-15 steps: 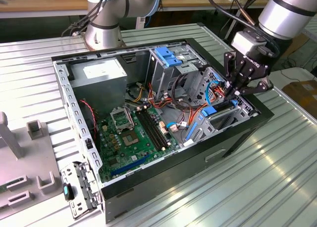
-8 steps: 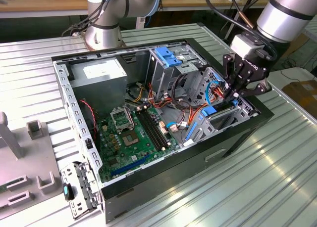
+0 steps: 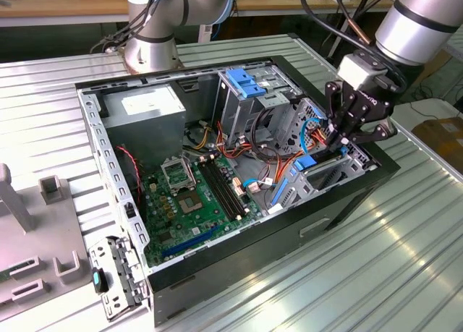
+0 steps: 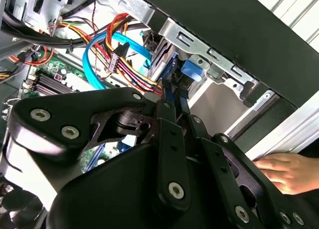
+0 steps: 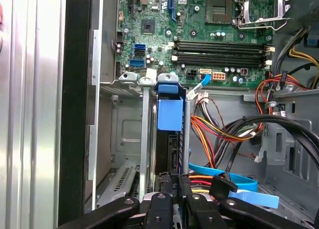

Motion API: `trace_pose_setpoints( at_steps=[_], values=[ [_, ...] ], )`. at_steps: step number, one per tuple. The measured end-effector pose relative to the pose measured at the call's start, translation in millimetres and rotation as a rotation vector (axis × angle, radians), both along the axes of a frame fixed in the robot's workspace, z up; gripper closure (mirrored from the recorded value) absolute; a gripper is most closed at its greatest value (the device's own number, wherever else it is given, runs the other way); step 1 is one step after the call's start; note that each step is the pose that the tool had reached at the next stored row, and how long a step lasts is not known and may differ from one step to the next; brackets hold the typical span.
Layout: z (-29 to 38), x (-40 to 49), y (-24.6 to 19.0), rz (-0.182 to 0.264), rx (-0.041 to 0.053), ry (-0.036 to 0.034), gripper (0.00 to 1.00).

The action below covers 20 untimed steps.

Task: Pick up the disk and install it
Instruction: 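Insert the first disk wire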

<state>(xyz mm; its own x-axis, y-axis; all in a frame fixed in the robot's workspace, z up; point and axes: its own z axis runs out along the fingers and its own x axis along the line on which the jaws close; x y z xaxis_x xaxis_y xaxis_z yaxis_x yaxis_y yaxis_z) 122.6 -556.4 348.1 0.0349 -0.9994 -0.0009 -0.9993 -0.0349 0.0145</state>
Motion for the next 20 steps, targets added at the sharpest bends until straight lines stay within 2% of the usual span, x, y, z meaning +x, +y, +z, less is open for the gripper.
trace_pose_setpoints(
  at_steps=[8,12,20],
  values=[
    [-1.8,0.0,0.1,-0.001,0.0006,0.0000,0.83],
    [-1.7,0.6,1.3,-0.041,0.0005,0.0000,0.83],
    [-1.9,1.3,2.6,-0.041,0.0004,0.0000,0.83]
  ],
)
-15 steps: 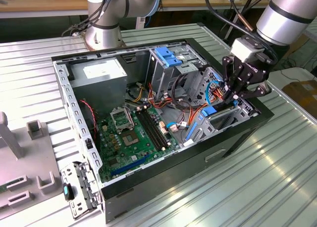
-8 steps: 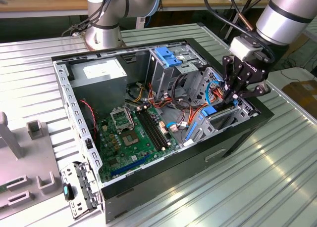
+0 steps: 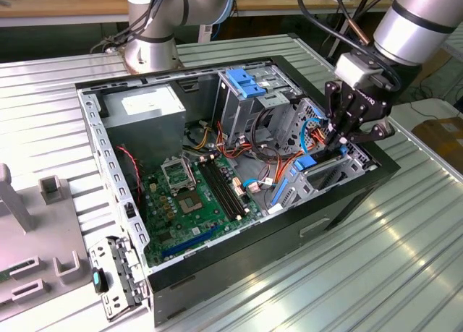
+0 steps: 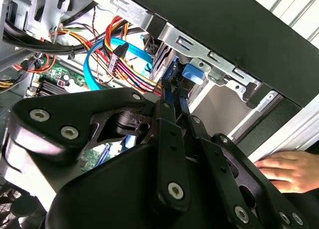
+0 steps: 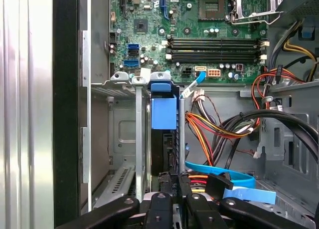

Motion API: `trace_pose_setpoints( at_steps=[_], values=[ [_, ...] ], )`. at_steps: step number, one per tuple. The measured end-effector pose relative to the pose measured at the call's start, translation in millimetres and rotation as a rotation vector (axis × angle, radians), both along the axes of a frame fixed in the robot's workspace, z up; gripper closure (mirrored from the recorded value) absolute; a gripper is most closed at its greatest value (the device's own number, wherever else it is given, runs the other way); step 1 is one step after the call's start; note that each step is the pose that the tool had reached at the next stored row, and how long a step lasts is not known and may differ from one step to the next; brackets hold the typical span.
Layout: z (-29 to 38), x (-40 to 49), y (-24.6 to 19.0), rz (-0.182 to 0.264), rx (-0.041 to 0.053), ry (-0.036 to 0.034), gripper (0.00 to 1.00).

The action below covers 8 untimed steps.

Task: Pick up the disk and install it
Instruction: 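Insert the first disk wire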

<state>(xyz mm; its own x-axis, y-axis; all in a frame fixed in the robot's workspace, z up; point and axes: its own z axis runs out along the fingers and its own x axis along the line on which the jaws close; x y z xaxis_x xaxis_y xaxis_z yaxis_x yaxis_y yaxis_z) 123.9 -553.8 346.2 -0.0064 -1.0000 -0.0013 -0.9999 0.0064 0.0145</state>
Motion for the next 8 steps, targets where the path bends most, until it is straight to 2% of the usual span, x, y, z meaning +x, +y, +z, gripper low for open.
trace_pose_setpoints(
  at_steps=[8],
  values=[
    [-2.2,0.2,0.4,0.009,0.0042,0.0000,0.83]
  ],
)
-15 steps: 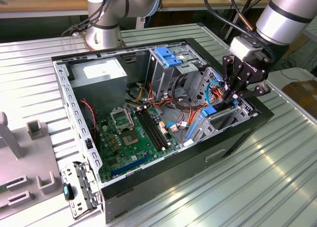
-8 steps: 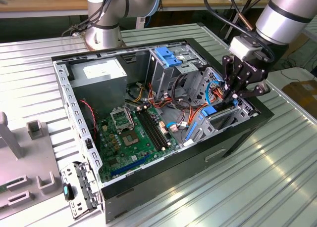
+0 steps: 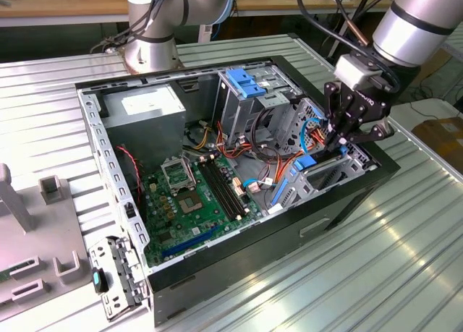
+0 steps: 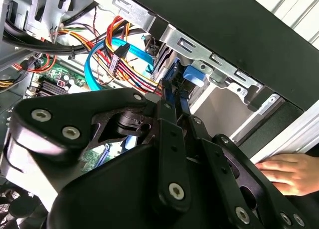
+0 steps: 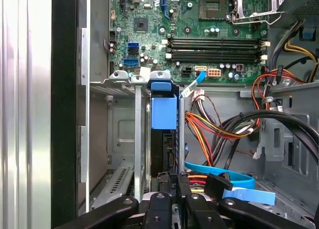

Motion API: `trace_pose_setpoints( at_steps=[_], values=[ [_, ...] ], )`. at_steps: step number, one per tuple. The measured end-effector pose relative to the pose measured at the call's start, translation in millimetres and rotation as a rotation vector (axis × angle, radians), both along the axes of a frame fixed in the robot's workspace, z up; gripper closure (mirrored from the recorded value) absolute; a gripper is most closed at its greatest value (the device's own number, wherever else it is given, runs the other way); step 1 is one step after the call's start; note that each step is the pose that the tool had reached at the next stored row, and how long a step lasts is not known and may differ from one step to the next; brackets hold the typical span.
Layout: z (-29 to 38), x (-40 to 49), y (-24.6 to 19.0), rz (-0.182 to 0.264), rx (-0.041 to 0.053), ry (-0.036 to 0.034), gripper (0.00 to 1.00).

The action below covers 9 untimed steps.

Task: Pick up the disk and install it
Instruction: 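Insert the first disk wire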

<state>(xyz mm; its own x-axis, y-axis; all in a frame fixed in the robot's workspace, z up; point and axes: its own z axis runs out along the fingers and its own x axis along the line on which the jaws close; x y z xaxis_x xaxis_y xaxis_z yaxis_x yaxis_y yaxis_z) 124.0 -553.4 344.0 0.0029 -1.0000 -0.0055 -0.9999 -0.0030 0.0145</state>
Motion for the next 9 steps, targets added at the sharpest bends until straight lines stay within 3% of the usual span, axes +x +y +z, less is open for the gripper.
trace_pose_setpoints(
  at_steps=[9],
  values=[
    [-6.9,0.0,-0.5,0.000,0.0019,0.0050,0.82]
  ],
)
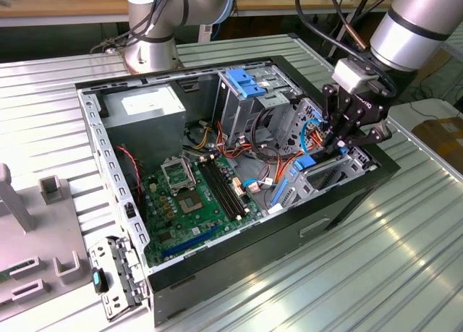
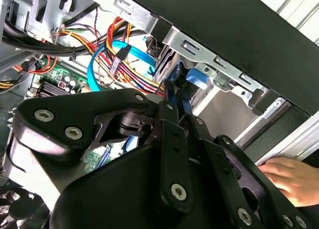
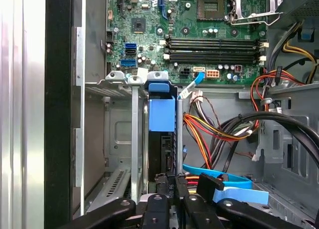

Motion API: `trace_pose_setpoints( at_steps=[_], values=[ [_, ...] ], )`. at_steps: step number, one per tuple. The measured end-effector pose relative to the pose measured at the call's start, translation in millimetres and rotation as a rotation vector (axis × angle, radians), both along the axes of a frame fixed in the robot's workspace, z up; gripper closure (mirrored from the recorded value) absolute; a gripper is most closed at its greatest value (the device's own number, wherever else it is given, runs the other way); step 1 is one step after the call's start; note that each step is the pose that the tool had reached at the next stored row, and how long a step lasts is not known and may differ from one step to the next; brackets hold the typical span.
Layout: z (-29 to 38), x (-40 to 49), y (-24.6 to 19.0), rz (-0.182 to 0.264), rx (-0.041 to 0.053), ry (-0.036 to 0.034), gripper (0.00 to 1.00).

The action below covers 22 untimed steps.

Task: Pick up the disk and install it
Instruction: 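Insert the first disk wire, then insert the second disk wire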

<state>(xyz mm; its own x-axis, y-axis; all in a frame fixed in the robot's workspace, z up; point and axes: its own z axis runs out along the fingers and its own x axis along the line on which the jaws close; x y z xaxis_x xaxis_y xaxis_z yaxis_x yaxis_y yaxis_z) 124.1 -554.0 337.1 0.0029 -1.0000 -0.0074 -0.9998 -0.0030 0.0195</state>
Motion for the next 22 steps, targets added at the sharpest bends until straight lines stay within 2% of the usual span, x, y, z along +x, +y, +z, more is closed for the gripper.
trace_pose_setpoints(
  at_steps=[1,3,5,8,10,13,22],
  values=[
    [0.1,0.0,-0.1,0.000,0.0006,0.0000,0.82],
    [3.5,0.0,0.0,0.000,0.0008,0.0000,0.69],
    [10.8,0.0,-0.1,0.000,0.0007,0.0000,0.69],
    [11.5,0.1,0.0,0.000,0.0008,0.0000,0.69],
    [11.7,0.1,0.0,0.000,0.0007,0.0000,0.71],
    [11.7,0.1,0.0,0.000,0.0007,0.0001,0.89],
    [12.0,0.1,0.0,0.000,0.0006,0.0000,0.89]
  ],
)
